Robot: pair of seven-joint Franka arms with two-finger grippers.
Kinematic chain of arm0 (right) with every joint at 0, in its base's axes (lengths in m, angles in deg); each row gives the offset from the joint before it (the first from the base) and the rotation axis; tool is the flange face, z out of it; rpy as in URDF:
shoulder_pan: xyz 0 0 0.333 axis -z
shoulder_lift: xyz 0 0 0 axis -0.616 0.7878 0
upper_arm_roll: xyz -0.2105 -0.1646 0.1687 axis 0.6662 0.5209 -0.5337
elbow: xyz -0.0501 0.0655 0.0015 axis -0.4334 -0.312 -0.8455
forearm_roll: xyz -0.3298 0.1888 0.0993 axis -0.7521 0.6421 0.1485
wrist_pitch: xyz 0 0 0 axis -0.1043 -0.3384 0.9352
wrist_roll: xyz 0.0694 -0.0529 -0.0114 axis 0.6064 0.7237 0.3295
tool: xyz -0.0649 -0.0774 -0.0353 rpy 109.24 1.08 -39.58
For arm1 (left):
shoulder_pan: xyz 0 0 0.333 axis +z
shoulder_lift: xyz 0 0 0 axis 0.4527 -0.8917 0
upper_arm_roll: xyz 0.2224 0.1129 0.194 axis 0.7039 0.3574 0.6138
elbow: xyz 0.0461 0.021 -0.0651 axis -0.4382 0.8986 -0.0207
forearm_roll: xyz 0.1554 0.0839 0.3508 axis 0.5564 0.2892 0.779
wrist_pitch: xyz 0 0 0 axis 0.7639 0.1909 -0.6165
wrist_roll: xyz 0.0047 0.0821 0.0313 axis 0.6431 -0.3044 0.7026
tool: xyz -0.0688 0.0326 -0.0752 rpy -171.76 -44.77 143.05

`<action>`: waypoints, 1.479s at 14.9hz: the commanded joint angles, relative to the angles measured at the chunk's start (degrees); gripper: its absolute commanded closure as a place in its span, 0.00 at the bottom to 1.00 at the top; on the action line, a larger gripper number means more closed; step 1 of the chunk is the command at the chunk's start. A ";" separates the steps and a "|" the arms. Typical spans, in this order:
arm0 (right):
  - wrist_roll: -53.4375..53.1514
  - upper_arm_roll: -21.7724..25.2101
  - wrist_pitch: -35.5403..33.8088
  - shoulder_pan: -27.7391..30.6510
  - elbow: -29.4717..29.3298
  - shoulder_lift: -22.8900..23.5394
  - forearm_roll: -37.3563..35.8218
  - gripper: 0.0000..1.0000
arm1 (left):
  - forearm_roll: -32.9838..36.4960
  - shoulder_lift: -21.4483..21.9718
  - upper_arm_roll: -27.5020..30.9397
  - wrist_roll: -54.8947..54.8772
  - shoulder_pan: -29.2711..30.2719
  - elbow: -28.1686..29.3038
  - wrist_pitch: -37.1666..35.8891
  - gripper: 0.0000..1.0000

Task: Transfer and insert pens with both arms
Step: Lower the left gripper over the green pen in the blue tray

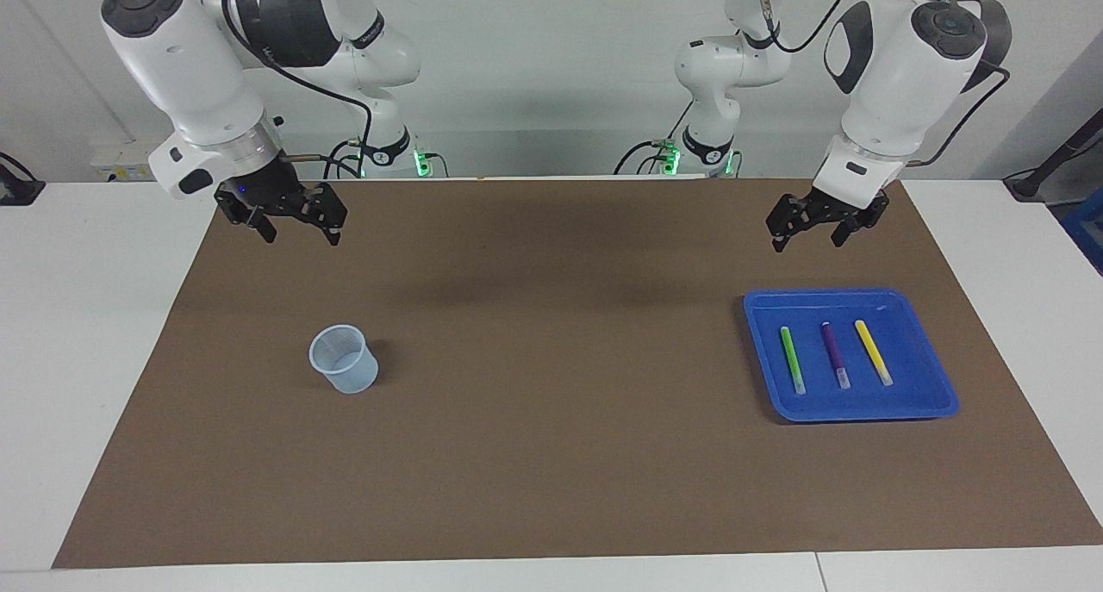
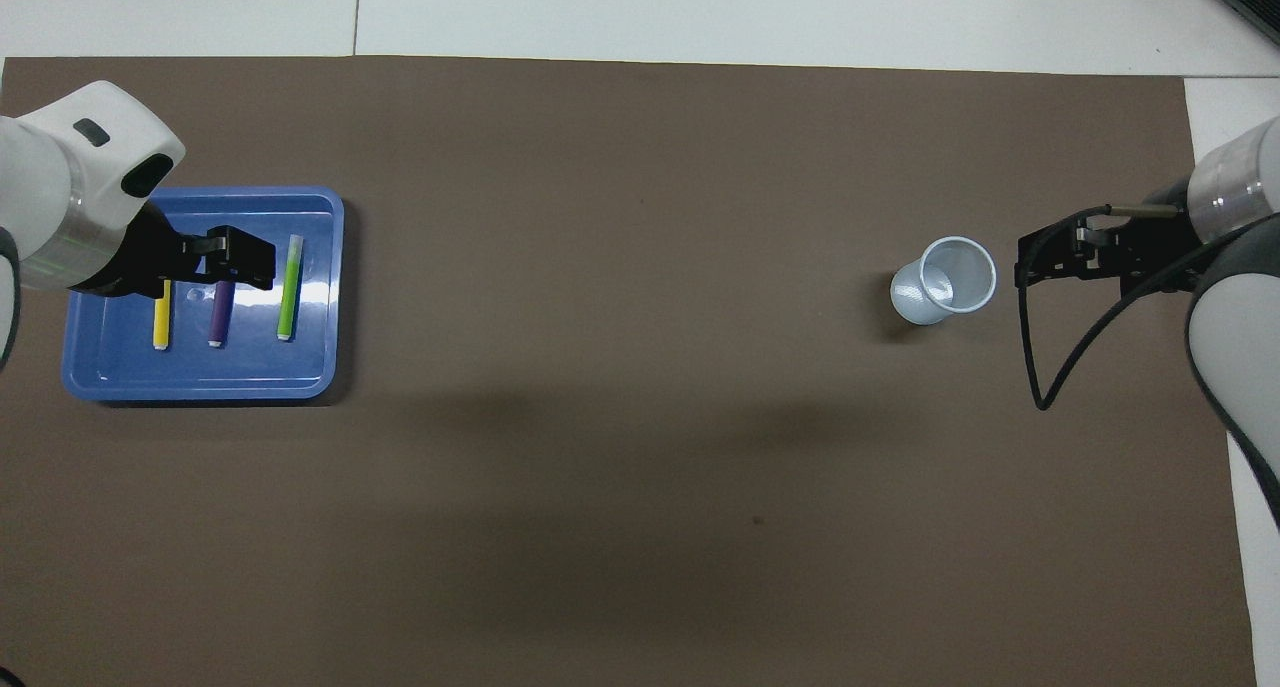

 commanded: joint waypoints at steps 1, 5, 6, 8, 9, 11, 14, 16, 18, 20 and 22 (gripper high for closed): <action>-0.25 0.03 -0.45 1.63 1.34 -1.55 -0.41 0.00 | -0.38 0.63 0.62 -1.16 0.90 0.82 0.78 0.00; 0.02 -0.23 -1.15 0.41 1.87 -2.26 -0.50 0.00 | -1.43 1.24 0.80 -1.16 1.78 1.88 0.95 0.00; 0.20 -0.23 -1.06 -0.21 2.65 -2.61 -0.59 0.00 | -1.43 1.33 0.89 -1.16 2.31 2.23 0.95 0.00; 2.55 -0.23 -1.06 -0.39 3.45 -3.05 -1.20 0.00 | -1.43 1.94 0.89 -1.07 2.57 3.81 2.61 0.00; 5.62 -0.15 -1.06 0.05 3.45 -2.96 -1.29 0.00 | -1.43 1.95 0.89 -1.16 2.84 4.51 4.97 0.00; 8.72 -0.06 -0.89 0.75 3.54 -3.05 -1.29 0.00 | -1.43 1.16 0.89 -1.25 2.84 4.61 6.92 0.00; 8.81 0.03 -0.19 1.37 4.33 -3.14 -1.38 0.00 | -1.43 -2.00 0.89 -1.60 2.84 4.69 11.57 0.00; 8.90 0.03 -0.88 1.98 4.33 -3.40 -1.38 0.00 | -1.43 -4.72 0.89 -3.35 2.93 4.78 15.18 0.00; 8.90 0.03 -0.10 1.90 4.51 -3.40 -1.38 0.00 | -1.35 -6.66 0.89 -5.10 4.23 5.39 19.12 0.00; 9.25 -0.14 -0.36 1.63 4.33 -3.40 -1.20 0.00 | -1.26 -8.76 0.98 -6.25 5.03 5.49 22.73 0.00; 9.42 -0.32 -0.89 1.19 4.15 -3.92 -1.12 0.00 | -0.91 -11.40 0.98 -7.40 5.74 5.40 26.07 0.00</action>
